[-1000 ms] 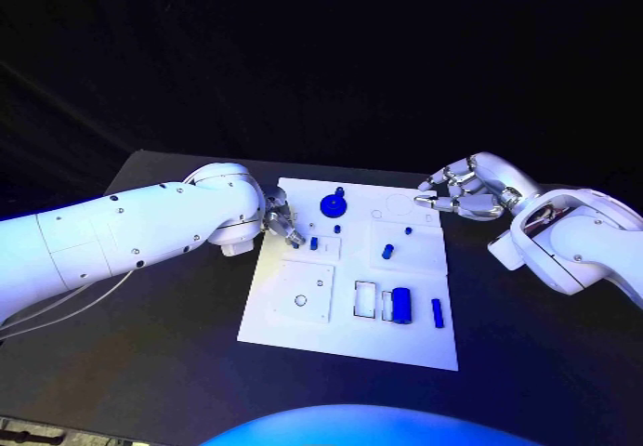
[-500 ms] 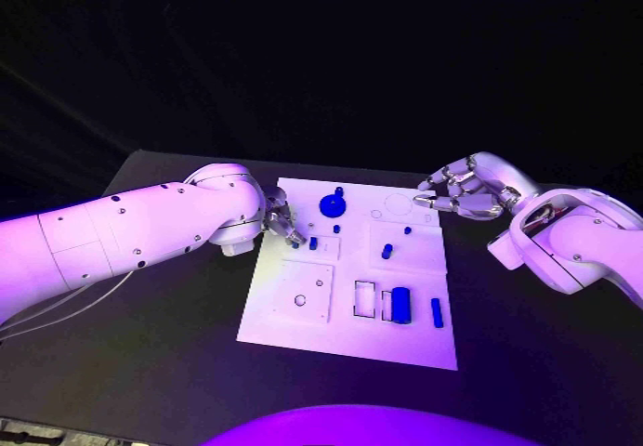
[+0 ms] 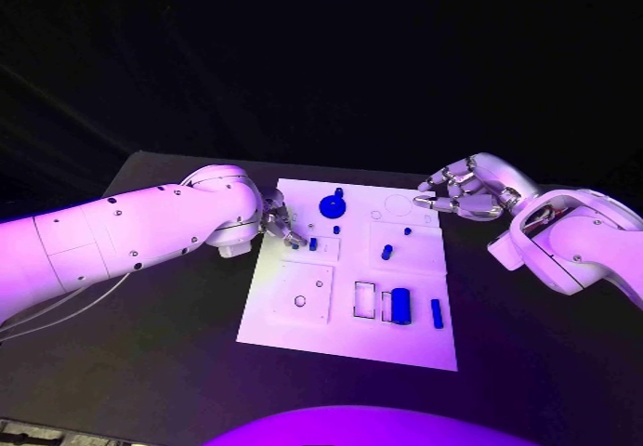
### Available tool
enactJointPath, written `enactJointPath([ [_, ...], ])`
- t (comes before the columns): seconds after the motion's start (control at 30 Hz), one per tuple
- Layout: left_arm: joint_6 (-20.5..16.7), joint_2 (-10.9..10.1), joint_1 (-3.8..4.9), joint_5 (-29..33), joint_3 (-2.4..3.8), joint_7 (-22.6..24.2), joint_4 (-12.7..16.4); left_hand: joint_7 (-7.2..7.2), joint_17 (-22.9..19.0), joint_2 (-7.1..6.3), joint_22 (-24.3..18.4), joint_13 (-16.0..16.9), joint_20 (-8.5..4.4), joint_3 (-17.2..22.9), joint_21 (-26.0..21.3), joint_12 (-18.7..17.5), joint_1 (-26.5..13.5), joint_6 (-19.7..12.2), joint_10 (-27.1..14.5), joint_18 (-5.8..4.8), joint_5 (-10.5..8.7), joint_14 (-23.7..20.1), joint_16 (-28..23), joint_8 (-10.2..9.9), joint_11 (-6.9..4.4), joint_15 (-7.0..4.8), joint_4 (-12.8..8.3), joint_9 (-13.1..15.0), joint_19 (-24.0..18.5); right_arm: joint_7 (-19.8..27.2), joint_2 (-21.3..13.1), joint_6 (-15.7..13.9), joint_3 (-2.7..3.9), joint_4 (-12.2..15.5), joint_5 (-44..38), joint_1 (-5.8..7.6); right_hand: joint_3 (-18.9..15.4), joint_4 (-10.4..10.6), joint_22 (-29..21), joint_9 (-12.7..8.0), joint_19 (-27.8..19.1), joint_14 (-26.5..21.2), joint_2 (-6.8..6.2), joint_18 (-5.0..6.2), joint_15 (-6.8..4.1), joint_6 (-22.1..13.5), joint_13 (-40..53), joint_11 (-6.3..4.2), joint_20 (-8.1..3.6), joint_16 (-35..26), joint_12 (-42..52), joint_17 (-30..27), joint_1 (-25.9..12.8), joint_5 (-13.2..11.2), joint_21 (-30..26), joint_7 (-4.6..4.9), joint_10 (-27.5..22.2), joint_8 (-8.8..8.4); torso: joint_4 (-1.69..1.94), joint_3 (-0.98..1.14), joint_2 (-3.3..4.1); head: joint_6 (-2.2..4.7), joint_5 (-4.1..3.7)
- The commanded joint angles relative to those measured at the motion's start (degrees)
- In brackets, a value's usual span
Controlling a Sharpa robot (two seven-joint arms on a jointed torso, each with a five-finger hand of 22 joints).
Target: Assemble the parts on the task board
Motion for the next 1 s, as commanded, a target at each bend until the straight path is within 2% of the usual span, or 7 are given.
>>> enactJointPath([
  [0.03, -0.49, 0.00, -0.02, -0.25, 0.02, -1.43, 0.28, 0.39, 15.06, 0.83, 15.07, 0.04, -0.44, -2.15, 0.20, 0.41, -0.18, -0.20, -0.23, -0.86, 0.09, 6.03, 0.14, -0.13, 0.02, -0.21, 0.06, 0.12, 5.84, 0.51, 0.04, 0.37, 0.00, 0.01, -0.55, -0.04, -0.25, 0.05, 2.51, 0.05, -0.26, 3.82, 0.00, 1.11, -0.38, -0.35, -0.05, -0.35, -0.21, -0.21, -0.20, 5.75, -0.56, 0.31, -0.37, -0.06, -0.04, 0.32, 0.00, -0.02, 0.01, 0.03, -0.03],
  [0.37, -2.78, -0.64, 0.00, 0.46, 0.15, -0.89, 0.92, 0.44, 15.06, 2.18, 15.07, -0.33, -0.44, -5.28, 0.20, 0.12, -0.13, -0.36, -0.44, -0.86, 0.15, 6.03, 0.14, -0.22, 0.05, -0.22, 0.16, 0.18, 5.84, 0.55, 0.02, 0.36, 0.00, -0.06, -0.55, -0.04, -0.25, 0.05, 2.51, 0.05, -0.26, 3.82, 0.00, 1.11, -0.38, -0.35, -0.05, -0.35, -0.21, -0.21, -0.20, 5.75, -0.56, 0.31, -0.37, -0.06, -0.04, 0.32, -0.02, 0.03, 0.02, 0.21, 0.03],
  [0.6, -7.46, -1.42, 0.05, 2.34, 0.78, 0.49, 1.54, 0.93, 15.06, 2.99, 14.51, -3.18, -0.43, -7.57, -0.23, -2.75, -0.23, -1.59, -2.04, -0.70, 0.22, 6.03, 0.14, -0.81, 0.45, 0.00, 0.17, 0.06, 5.45, 0.56, -0.01, 0.35, 0.00, -0.14, -0.55, -0.04, -0.25, 0.05, 2.51, 0.05, -0.26, 3.82, 0.00, 1.11, -0.38, -0.35, -0.05, -0.35, -0.21, -0.21, -0.20, 5.75, -0.56, 0.31, -0.37, -0.06, -0.04, 0.32, -0.05, 0.03, 0.04, 0.25, -0.06],
  [0.77, -10.56, -2.15, 0.32, 4.39, 1.18, 3.66, 2.24, 2.04, 15.06, 4.27, 11.54, -10.67, -0.13, -7.96, -2.59, -10.35, 1.68, -4.10, -6.17, 0.18, 0.27, 6.03, 0.14, -2.43, 1.39, 0.67, 0.10, -0.83, 3.38, 0.55, -0.05, 0.32, 0.00, -0.20, -0.55, -0.04, -0.36, 0.07, 2.46, 0.04, -0.30, 3.79, 0.00, 1.13, -0.38, -0.39, -0.03, -0.34, -0.21, -0.27, -0.18, 5.66, -0.69, 0.33, -0.47, -0.06, -0.02, 0.33, 0.02, 0.03, 0.02, 0.34, -0.19],
  [0.83, -12.52, -2.29, 0.56, 6.31, 1.28, 7.42, 2.45, 3.11, 13.80, 4.57, 9.15, -16.16, 0.27, -7.65, -4.57, -16.10, 3.14, -6.27, -9.61, 0.85, 0.28, 5.56, -0.90, -4.00, 2.26, 1.36, 0.09, -1.91, 1.69, 0.55, -0.05, 0.30, 0.00, -0.24, -0.55, -0.04, -0.36, 0.07, 2.46, 0.04, -0.30, 3.79, 0.00, 1.13, -0.38, -0.39, -0.03, -0.34, -0.21, -0.27, -0.18, 5.66, -0.69, 0.33, -0.47, -0.06, -0.02, 0.33, 0.03, 0.04, 0.04, 0.38, -0.26],
  [0.87, -13.22, -2.26, 0.61, 6.80, 1.30, 8.99, 2.46, 4.18, 10.45, 4.38, 5.31, -21.20, 0.97, -7.59, -7.91, -21.52, 4.21, -7.48, -13.43, 1.88, 0.11, 4.14, -3.77, -4.83, 3.22, 2.32, 0.26, -2.72, -1.14, 0.55, -0.05, 0.29, 0.00, -0.25, -0.55, -0.04, -0.36, 0.07, 2.46, 0.04, -0.30, 3.79, 0.00, 1.13, -0.38, -0.39, -0.03, -0.34, -0.21, -0.27, -0.18, 5.66, -0.69, 0.33, -0.47, -0.06, -0.02, 0.33, 0.01, 0.03, 0.06, 0.38, -0.26],
  [1.0, -17.09, -1.70, 0.75, 6.07, 1.18, 17.14, 2.33, 6.82, -1.46, 3.83, -6.37, -24.99, 2.77, -5.92, -19.00, -26.89, 10.55, -12.65, -20.79, 4.80, 0.24, -2.47, -15.08, -7.83, 6.02, 4.42, -0.44, -5.90, -10.20, 0.58, -0.04, 0.21, 0.00, -0.26, -0.55, -0.04, -0.37, 0.07, 2.41, 0.04, -0.34, 3.76, 0.00, 1.14, -0.38, -0.40, -0.09, -0.34, -0.21, -0.32, -0.23, 5.56, -0.70, 0.33, -0.54, -0.06, -0.07, 0.34, -0.03, 0.01, 0.11, 0.54, -0.49],
])
